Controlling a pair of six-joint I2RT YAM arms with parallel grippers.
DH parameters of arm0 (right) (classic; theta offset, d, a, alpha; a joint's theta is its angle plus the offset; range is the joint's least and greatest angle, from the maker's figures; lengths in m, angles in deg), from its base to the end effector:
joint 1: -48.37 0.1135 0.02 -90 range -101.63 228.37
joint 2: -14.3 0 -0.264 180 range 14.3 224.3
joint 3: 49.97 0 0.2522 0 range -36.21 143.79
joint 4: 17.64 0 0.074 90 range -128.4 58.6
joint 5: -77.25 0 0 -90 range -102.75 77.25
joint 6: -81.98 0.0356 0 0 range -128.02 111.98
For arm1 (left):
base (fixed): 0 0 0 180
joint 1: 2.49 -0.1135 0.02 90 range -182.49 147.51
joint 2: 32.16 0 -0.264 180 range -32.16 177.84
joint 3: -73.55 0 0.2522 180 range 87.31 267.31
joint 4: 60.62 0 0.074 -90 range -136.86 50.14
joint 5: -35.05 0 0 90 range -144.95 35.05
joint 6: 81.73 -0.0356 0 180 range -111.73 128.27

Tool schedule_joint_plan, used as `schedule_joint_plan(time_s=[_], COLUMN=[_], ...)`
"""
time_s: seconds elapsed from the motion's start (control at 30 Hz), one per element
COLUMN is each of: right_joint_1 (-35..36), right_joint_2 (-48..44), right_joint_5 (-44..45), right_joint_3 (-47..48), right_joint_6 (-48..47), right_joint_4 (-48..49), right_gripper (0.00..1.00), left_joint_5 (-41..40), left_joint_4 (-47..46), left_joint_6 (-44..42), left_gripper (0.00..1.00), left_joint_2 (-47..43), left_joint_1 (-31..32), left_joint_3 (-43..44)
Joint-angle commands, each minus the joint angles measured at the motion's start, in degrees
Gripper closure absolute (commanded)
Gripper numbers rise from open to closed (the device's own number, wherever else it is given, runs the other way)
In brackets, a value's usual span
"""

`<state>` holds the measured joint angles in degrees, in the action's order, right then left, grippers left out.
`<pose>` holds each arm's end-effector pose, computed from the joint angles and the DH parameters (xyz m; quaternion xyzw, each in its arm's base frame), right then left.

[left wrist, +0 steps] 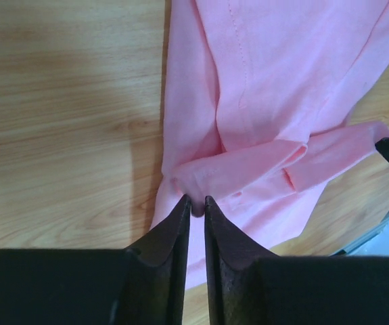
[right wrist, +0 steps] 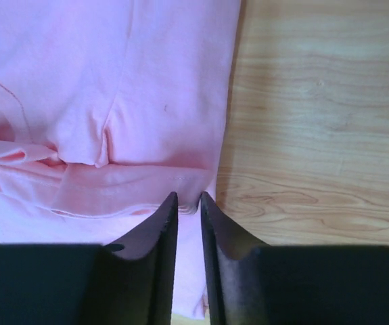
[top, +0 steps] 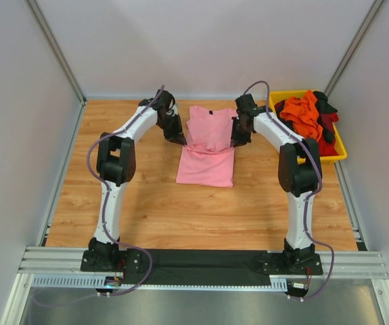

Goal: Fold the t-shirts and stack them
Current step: Fold the tshirt

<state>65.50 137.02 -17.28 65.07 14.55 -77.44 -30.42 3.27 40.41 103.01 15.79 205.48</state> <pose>0.4336 0.1366 0.2008 0.0388 0.9792 0.1027 0.1704 0.4705 -0.1710 0.1873 -0.0738 0.9559 -0.2709 0.0866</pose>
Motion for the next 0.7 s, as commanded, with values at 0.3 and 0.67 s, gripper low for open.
schedule_joint_plan(time_s=[0.3,0.67], right_joint_1=[0.7,3.5], right_joint_2=[-10.0,-9.2], right_joint_5=[-1.7,-3.6], right_joint_3=[-8.1,-12.3], right_joint_6=[2.7,4.0], right_joint_4=[4.1,8.5], right_gripper=[0.78,0.87], left_joint_5=[-1.3,-0.5], left_joint_4=[-8.5,-9.7], left_joint_6=[-1.2,-1.2], left_gripper=[0.76,0.83], left_joint_2=[-16.3,-11.9], left_joint_1=[0.7,4.4], left_joint_3=[-17.0,-16.4])
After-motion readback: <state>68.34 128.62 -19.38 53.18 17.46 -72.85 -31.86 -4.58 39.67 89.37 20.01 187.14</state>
